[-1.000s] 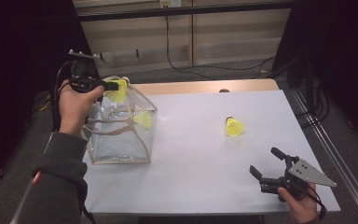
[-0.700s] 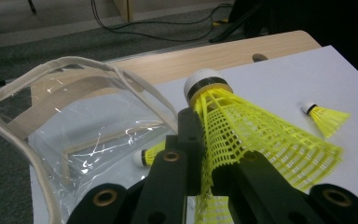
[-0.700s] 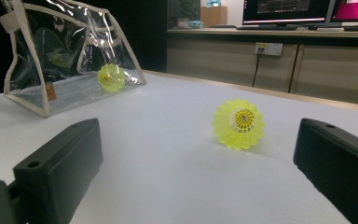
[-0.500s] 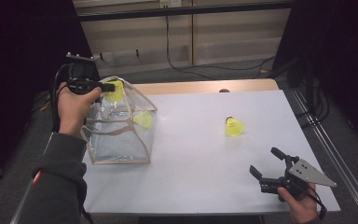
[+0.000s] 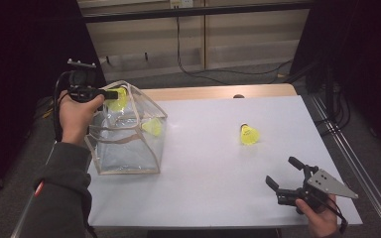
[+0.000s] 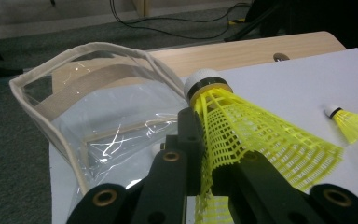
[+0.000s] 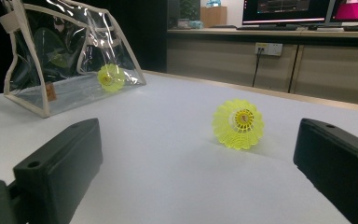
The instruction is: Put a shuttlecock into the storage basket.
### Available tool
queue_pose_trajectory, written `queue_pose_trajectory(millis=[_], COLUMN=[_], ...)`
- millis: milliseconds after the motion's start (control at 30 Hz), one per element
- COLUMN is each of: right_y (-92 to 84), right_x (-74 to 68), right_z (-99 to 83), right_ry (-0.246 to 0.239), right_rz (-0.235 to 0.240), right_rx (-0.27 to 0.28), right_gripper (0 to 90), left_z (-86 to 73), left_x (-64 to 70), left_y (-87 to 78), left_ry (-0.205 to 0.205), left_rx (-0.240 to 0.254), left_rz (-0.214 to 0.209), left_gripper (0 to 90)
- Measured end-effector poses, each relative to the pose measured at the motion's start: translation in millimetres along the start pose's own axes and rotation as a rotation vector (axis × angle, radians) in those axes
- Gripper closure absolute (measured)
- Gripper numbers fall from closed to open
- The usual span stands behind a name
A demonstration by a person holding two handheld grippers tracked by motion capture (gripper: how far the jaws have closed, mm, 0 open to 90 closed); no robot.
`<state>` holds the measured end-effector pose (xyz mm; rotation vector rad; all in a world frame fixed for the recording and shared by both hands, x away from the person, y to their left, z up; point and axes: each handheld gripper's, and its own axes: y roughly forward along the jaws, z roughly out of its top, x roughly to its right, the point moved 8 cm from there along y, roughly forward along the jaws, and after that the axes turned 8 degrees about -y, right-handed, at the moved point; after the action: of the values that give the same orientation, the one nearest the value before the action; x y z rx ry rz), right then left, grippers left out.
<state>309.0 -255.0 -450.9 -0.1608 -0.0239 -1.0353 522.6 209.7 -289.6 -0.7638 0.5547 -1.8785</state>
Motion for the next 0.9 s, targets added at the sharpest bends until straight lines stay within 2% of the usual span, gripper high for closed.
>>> queue_pose_trajectory(millis=[300,900], right_y=[-0.2,-0.2], right_x=[0.5,0.1], right_z=[0.1,-0.1], right_ry=[-0.001,0.0], right_rz=[-0.001,0.001], right_rx=[0.002,0.001], right_gripper=[1.2,1.2], left_z=[-1.9,-3.7], left_x=[-7.4,-12.7], left_y=[2.6,9.2], left_ry=[-0.006,-0.033], left_rx=[0.0,0.01], left_rz=[0.028,0.041], left_gripper=[87.0,86.9])
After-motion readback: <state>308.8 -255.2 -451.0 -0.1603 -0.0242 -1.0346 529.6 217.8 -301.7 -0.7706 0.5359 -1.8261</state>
